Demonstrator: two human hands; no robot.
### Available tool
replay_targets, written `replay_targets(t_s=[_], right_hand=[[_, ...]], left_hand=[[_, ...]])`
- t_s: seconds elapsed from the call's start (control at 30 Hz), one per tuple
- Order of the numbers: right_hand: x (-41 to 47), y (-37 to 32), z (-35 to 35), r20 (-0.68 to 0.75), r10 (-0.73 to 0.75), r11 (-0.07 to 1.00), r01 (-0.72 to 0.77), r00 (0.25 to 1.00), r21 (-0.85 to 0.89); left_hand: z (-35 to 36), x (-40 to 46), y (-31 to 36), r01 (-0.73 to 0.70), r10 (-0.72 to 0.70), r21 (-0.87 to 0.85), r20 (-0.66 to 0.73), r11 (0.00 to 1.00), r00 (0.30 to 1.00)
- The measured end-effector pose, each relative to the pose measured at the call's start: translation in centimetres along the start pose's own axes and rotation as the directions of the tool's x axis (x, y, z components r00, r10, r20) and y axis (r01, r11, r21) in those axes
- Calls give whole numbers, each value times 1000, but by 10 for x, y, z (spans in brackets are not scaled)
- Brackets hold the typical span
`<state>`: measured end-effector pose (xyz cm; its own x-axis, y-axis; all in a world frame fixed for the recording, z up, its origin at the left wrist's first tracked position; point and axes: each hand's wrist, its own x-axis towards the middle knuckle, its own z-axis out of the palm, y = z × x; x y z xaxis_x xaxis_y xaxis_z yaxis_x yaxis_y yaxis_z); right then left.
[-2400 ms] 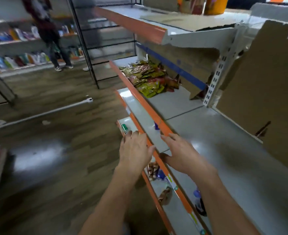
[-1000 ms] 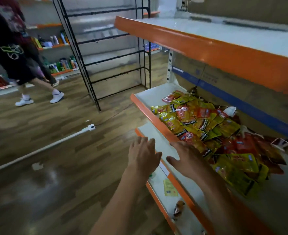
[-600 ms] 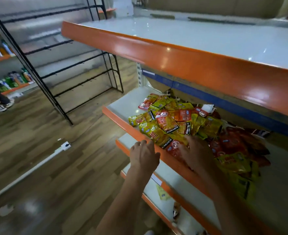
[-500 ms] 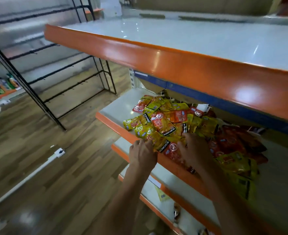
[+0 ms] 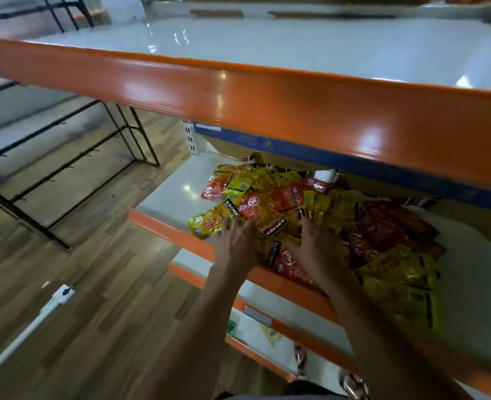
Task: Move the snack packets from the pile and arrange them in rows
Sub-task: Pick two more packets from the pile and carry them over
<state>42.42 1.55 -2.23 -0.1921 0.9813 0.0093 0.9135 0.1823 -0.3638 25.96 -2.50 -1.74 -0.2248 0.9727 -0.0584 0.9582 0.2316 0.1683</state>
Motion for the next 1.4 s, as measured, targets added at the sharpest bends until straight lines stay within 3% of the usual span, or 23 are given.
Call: replay_targets(t_s=[0.27,0.43,0.63,0.8,0.87,1.0,1.2,1.4], right_hand=[[3,-9,-3,126,94,957,-125,988,262],[5,4,-23,164,249,806,-298,954,512],[-4,20,-56,129,310,629,-306,942,715],[-18,34,-62,138,327,471,-287,935,834],[-24,41,-62,153,356,405,-299,922,864],[-39,55,-69,108,378,437,-280,919,855],[-57,73,-92,-17,354,653,-234,935,720],[-72,88,-94,-49,436,525,-210,899,825]], left_hand=[[-7,14,-13,10,-15,-59,-84,998,996],[-16,13,-19,-43,-48,-356,-244,933,969],[-32,16,-11,-48,-66,-738,-124,673,990],[-32,14,4,112,-13,-920,116,376,993],[-32,12,11,168,21,-935,183,312,983],[-28,8,26,185,70,-945,210,269,975],[-21,0,44,220,117,-946,252,236,961],[-18,-8,58,222,172,-948,264,230,949]])
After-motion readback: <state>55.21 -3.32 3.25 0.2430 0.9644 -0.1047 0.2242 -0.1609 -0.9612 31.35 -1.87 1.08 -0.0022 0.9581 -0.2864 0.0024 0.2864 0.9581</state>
